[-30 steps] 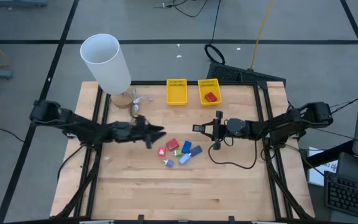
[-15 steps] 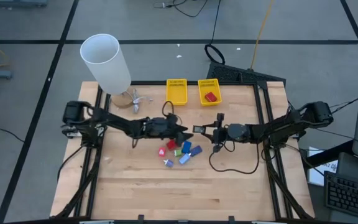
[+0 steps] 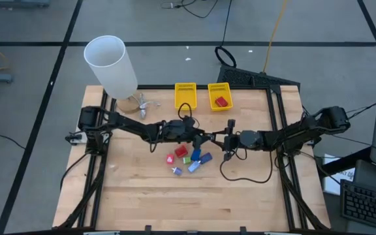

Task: Pick & Place Office items
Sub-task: Put the black digital clock into the left yellow bin

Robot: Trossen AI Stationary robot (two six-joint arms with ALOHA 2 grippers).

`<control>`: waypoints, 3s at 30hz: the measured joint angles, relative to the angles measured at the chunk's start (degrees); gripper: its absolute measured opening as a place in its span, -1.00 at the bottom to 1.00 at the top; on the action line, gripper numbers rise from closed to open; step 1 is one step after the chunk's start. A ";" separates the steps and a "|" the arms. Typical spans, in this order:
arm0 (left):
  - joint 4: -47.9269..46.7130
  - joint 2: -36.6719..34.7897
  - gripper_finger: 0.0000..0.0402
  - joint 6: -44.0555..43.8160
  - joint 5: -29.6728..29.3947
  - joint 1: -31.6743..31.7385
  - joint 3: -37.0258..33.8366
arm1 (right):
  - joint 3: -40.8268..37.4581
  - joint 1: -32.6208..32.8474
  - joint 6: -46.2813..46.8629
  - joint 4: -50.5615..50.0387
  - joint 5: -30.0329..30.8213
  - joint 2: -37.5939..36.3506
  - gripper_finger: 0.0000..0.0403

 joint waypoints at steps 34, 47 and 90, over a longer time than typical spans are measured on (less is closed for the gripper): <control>-0.16 -0.02 -0.48 -0.36 5.35 0.23 -0.02 | 0.00 0.00 -0.05 -0.02 0.08 0.00 -0.18; -0.39 -0.89 -0.62 7.42 5.05 1.31 -0.07 | 0.00 -0.03 7.03 -0.03 -0.22 -1.11 -0.06; 20.47 -15.19 -0.71 33.41 3.73 20.20 -21.95 | -14.67 -17.31 29.62 -2.99 -27.14 -31.34 -0.03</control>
